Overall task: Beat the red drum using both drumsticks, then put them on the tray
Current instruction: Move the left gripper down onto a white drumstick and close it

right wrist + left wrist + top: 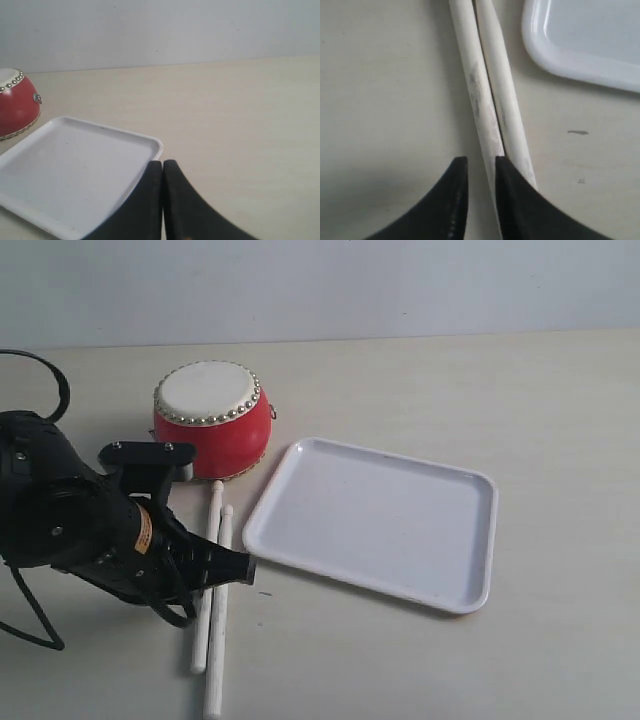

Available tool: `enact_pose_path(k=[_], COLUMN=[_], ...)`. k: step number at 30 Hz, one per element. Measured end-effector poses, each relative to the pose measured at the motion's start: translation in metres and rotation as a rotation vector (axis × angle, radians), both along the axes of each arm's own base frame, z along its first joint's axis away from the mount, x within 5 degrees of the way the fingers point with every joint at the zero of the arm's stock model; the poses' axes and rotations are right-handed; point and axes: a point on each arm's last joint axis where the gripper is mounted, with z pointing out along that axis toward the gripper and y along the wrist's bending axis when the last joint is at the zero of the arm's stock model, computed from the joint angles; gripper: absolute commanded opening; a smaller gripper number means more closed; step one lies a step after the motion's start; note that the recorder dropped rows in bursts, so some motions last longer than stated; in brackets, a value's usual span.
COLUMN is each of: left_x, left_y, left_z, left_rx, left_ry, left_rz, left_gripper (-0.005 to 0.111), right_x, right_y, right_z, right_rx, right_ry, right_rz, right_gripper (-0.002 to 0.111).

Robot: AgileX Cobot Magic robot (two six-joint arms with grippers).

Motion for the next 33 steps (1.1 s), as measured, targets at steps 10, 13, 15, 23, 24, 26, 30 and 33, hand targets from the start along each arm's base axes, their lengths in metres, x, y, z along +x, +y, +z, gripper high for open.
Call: enact_pose_path(k=[10, 13, 15, 23, 24, 26, 30, 33], left_x=[0.002, 0.002, 0.002, 0.003, 0.003, 0.004, 0.009, 0.01], left_y=[-0.004, -0.004, -0.004, -0.005, -0.005, -0.006, -0.011, -0.012], left_z=[-0.015, -0.015, -0.015, -0.015, -0.014, -0.014, -0.009, -0.009], left_rx=[-0.004, -0.003, -0.003, -0.006, -0.006, -0.007, -0.021, -0.023], left_ry=[0.016, 0.016, 0.016, 0.008, 0.007, 0.005, -0.012, -0.017], left_rz=[-0.015, -0.016, -0.016, -0.032, -0.034, -0.034, -0.037, -0.046], left_gripper=[0.026, 0.026, 0.026, 0.026, 0.026, 0.026, 0.026, 0.026], right_x=[0.0, 0.0, 0.0, 0.0, 0.0, 0.0, 0.0, 0.0], right_y=[0.0, 0.0, 0.0, 0.0, 0.0, 0.0, 0.0, 0.0], right_z=[0.0, 0.0, 0.0, 0.0, 0.0, 0.0, 0.0, 0.0], right_rx=[0.0, 0.0, 0.0, 0.0, 0.0, 0.0, 0.0, 0.0], right_ry=[0.0, 0.0, 0.0, 0.0, 0.0, 0.0, 0.0, 0.0], right_rz=[0.0, 0.0, 0.0, 0.0, 0.0, 0.0, 0.0, 0.0], right_gripper=[0.0, 0.0, 0.0, 0.0, 0.0, 0.0, 0.0, 0.0])
